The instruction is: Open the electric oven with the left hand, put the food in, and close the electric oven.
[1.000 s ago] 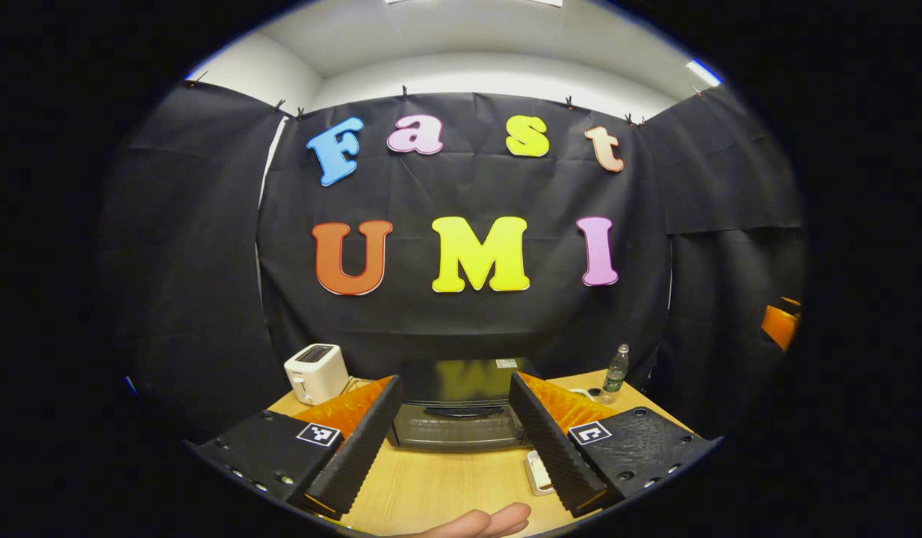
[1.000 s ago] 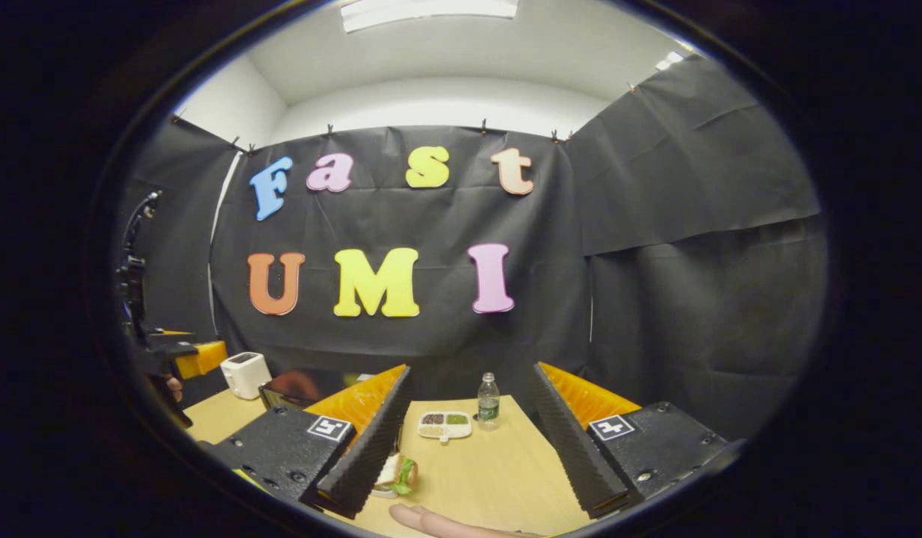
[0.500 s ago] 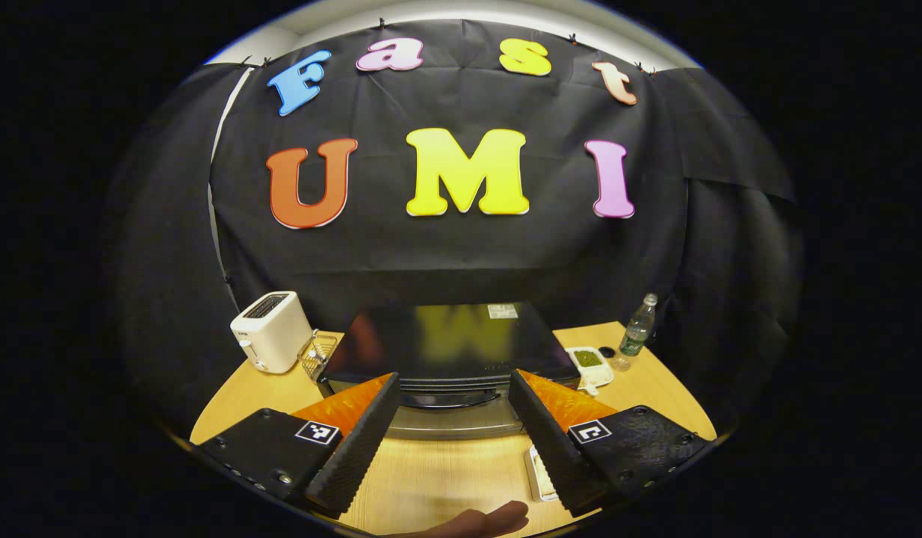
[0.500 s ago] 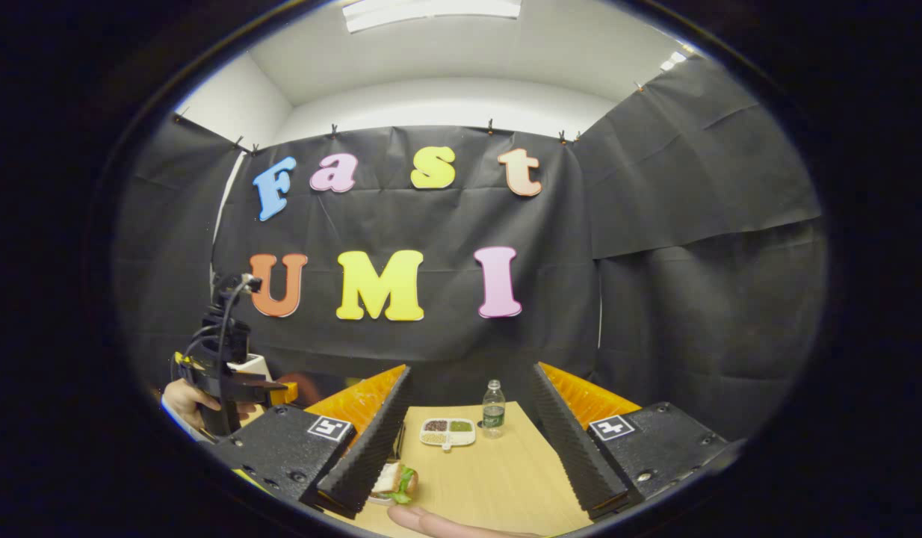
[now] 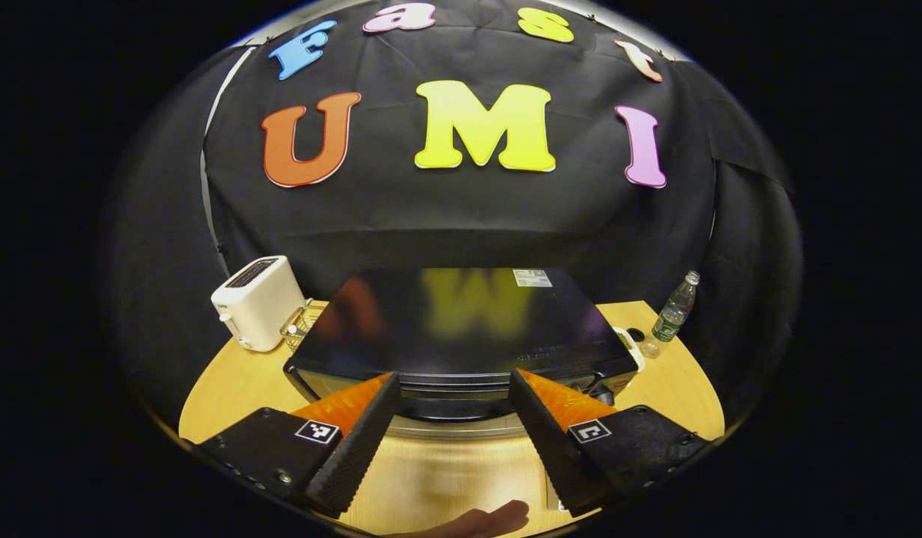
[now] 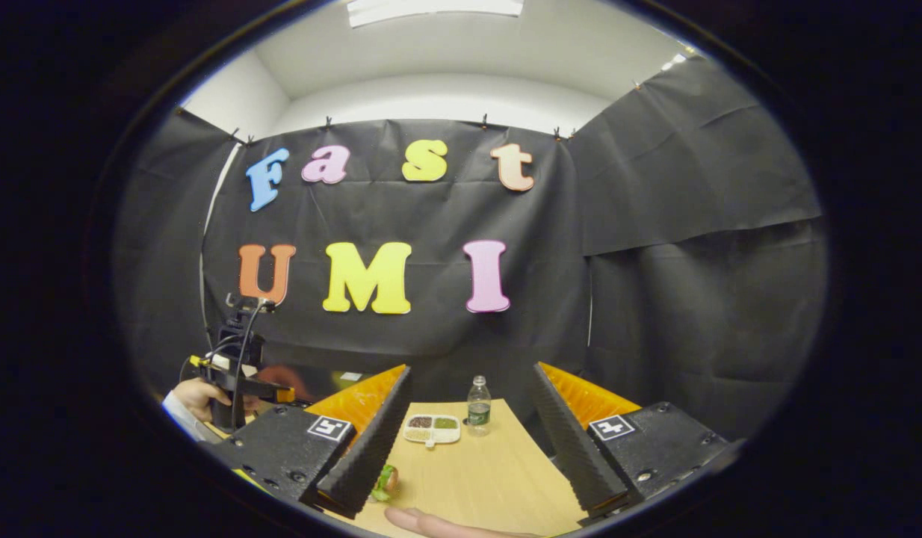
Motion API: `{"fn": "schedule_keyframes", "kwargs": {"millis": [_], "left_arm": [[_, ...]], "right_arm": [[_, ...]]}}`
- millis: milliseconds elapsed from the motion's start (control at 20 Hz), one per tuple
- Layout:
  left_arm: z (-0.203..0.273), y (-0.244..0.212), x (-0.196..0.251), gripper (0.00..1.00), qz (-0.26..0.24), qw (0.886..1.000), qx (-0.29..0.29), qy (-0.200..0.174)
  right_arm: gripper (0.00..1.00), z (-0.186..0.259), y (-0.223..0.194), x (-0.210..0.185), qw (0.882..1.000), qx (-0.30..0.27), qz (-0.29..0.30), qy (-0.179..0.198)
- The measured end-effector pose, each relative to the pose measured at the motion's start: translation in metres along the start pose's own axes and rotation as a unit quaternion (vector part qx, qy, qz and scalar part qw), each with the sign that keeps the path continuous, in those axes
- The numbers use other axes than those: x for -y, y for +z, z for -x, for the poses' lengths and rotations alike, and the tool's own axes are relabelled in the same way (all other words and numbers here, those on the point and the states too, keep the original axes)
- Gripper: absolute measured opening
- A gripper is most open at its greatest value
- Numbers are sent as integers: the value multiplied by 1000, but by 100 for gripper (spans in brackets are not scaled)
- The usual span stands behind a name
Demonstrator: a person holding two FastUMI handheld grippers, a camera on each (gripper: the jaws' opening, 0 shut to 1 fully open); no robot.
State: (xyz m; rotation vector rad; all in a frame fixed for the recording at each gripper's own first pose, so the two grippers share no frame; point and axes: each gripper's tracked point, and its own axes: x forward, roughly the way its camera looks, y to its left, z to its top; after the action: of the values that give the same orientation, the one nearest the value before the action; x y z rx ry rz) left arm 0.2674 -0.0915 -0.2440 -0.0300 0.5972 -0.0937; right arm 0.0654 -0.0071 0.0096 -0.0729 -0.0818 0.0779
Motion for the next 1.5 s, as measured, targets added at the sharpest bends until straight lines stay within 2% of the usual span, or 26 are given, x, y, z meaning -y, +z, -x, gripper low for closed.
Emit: {"fn": "schedule_keyframes", "kwargs": {"millis": [50, 100, 150, 200, 250, 300, 450, 500, 600, 750, 800, 850, 900, 950, 1000, 1150, 1300, 1350, 1500], "left_arm": [[-3, -2, 3, 96, 3, 1000, -4, -4], [-5, -5, 4, 95, 3, 1000, -9, -1], [-9, -6, 2, 96, -2, 1000, -11, 6], [-12, -9, -1, 97, -2, 1000, -14, 15], [-15, -9, 0, 97, -4, 1000, -14, 16], [-15, -7, 0, 98, 0, 1000, -7, 15], [-16, -8, 0, 98, 3, 1000, -10, 19], [-15, -7, 0, 98, -1, 1000, -4, 19], [-14, -8, 1, 98, -1, 1000, 0, 15], [-6, -13, 0, 99, 5, 1000, 1, 6], [-3, -15, 1, 99, 3, 1000, 1, 6], [1, -17, 1, 99, 1, 1000, 2, 5], [0, -18, 0, 98, 0, 1000, -1, 2], [2, -20, 0, 98, 3, 1000, -2, -1], [9, -24, 1, 98, 5, 1000, -4, -4], [28, -37, 1, 98, -20, 1000, 1, -5], [42, -58, 0, 97, -13, 1000, -1, -6], [47, -65, 0, 96, -13, 1000, -2, -6], [59, -82, -1, 96, -11, 1000, -2, -6]], "right_arm": [[92, 1, -1, 0, 1000, 0, 2, 2], [100, 1, 0, -1, 1000, 1, -2, 7], [93, 2, 1, -3, 1000, 2, -7, 14], [100, 3, -1, -5, 1000, -1, -8, 18], [100, 4, -2, -4, 1000, -2, -7, 21], [92, 5, -1, -4, 1000, 0, -3, 21], [92, 5, 1, 0, 1000, 5, -2, 15], [100, 5, 0, 0, 1000, 3, -2, 15], [100, 5, -2, 2, 1000, -1, -3, 13], [100, 6, -6, 3, 1000, -6, -5, 10], [92, 8, -6, 3, 1000, -7, -8, 10], [92, 9, -6, 0, 1000, -9, -10, 12], [100, 10, -6, -2, 1000, -10, -9, 14], [100, 11, -6, -3, 1000, -10, -9, 16], [92, 12, -4, -5, 1000, -10, -10, 16], [92, 17, -3, -9, 1000, -7, -10, 16], [92, 23, 1, -12, 1000, -4, -9, 17], [100, 25, 2, -12, 1000, -3, -8, 16], [100, 33, 6, -15, 1000, 1, -7, 16]]}}
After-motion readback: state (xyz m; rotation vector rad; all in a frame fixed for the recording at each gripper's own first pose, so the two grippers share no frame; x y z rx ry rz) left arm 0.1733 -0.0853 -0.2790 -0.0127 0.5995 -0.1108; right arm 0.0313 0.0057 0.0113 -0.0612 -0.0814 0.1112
